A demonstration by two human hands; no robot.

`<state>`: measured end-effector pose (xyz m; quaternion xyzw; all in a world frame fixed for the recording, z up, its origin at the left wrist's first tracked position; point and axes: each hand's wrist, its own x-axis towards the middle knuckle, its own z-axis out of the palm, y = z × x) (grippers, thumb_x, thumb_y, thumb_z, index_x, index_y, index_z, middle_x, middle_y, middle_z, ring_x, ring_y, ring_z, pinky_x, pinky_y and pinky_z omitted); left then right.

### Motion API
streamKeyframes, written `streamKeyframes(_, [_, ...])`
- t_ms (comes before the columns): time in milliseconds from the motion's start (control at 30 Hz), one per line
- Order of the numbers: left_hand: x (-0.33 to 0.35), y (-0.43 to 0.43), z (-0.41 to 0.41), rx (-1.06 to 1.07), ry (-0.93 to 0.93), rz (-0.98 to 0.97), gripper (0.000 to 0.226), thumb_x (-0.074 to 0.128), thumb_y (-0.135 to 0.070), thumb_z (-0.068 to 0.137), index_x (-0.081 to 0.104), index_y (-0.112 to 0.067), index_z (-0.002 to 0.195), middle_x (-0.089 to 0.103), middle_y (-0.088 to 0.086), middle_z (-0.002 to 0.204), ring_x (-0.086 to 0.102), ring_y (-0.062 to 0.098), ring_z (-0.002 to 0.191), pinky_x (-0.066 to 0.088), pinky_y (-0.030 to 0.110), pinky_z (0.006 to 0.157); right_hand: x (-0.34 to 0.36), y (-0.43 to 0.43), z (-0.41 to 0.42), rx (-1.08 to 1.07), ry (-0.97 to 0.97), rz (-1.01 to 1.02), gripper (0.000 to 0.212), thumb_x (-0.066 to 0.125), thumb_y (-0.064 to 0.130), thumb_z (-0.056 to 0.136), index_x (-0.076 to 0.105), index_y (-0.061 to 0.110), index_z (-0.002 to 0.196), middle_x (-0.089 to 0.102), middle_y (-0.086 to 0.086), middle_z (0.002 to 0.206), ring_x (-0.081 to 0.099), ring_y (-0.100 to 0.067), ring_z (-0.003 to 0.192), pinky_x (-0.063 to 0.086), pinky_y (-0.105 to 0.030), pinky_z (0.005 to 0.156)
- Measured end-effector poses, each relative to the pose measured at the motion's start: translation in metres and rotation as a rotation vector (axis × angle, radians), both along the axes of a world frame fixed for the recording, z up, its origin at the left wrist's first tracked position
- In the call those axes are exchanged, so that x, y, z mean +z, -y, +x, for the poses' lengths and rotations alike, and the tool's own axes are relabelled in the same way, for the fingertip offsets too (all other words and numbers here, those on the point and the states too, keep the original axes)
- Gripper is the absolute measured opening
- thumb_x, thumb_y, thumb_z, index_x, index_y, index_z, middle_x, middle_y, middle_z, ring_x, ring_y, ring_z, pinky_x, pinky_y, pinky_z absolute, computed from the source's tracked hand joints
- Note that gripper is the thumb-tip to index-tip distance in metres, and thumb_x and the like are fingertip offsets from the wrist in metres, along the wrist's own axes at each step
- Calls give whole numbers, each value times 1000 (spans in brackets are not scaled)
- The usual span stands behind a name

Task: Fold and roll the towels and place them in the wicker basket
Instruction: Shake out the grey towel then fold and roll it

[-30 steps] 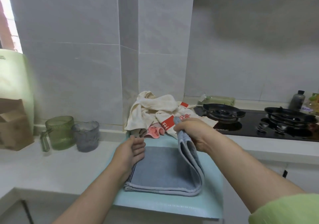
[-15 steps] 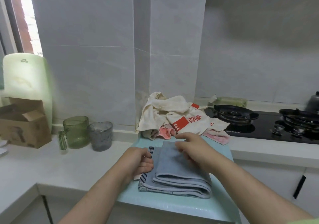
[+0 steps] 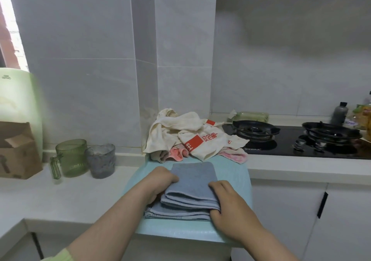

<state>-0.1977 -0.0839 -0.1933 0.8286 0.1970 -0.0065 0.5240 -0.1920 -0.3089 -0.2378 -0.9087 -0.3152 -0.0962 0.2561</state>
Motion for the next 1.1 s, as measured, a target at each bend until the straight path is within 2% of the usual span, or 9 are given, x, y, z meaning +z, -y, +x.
streamKeyframes(300, [-15,-9,-9,181,196,-120,13,48,2,81,54,-9,82,57,12,79,55,24,71,41,32,63,-6,-2,2,3,-16,-41,48,47,25,92,44,38,138,33,15,131,51,-8,105,45,-21,85])
streamKeyframes(433, [-14,-16,-15,233,194,-163,13,45,3,83,57,-4,85,60,17,77,58,27,66,45,32,60,-6,2,1,61,23,-79,52,43,32,92,37,43,143,30,16,140,49,-5,112,38,-17,83])
streamKeyframes(533, [-15,-25,-20,189,166,-178,14,47,5,86,59,5,92,66,26,86,64,31,68,52,41,64,-6,3,0,95,41,-105,54,41,32,92,33,44,144,27,15,145,45,-6,119,39,-18,91])
streamKeyframes(667, [-16,-30,-28,134,181,-67,21,49,1,94,65,-4,107,71,16,89,69,26,69,59,34,59,-6,3,-1,120,37,-151,59,36,32,92,25,46,148,19,13,152,38,-8,129,37,-22,101])
streamKeyframes(733, [-22,-34,-28,78,203,11,32,48,0,94,66,-12,118,73,6,98,71,22,85,60,38,76,-5,2,0,133,23,-166,60,34,31,93,22,47,149,16,12,154,34,-8,132,34,-22,105])
streamKeyframes(800, [-26,-35,-29,46,228,60,42,47,1,94,62,-18,128,72,1,105,69,18,92,58,34,81,-5,2,0,142,16,-177,59,34,29,94,22,47,149,15,12,154,32,-8,134,32,-22,106])
streamKeyframes(900, [-26,-31,-32,117,272,97,52,55,-10,95,43,-21,145,62,4,124,63,20,106,53,34,91,-7,4,1,143,7,-182,56,35,34,96,23,47,149,16,14,153,33,-8,133,32,-21,105])
streamKeyframes(1000, [-27,-28,-44,129,380,323,53,63,-31,91,45,-29,140,47,-3,139,50,18,123,43,33,102,-7,7,4,151,-39,-76,48,39,49,97,36,44,145,29,20,143,42,0,122,36,-21,101])
streamKeyframes(1100, [-30,-30,-63,-71,491,565,35,70,-40,84,62,-39,118,49,-20,126,48,2,119,38,21,102,-8,10,7,136,-87,169,27,51,35,98,61,36,123,47,27,118,52,7,102,39,-13,92])
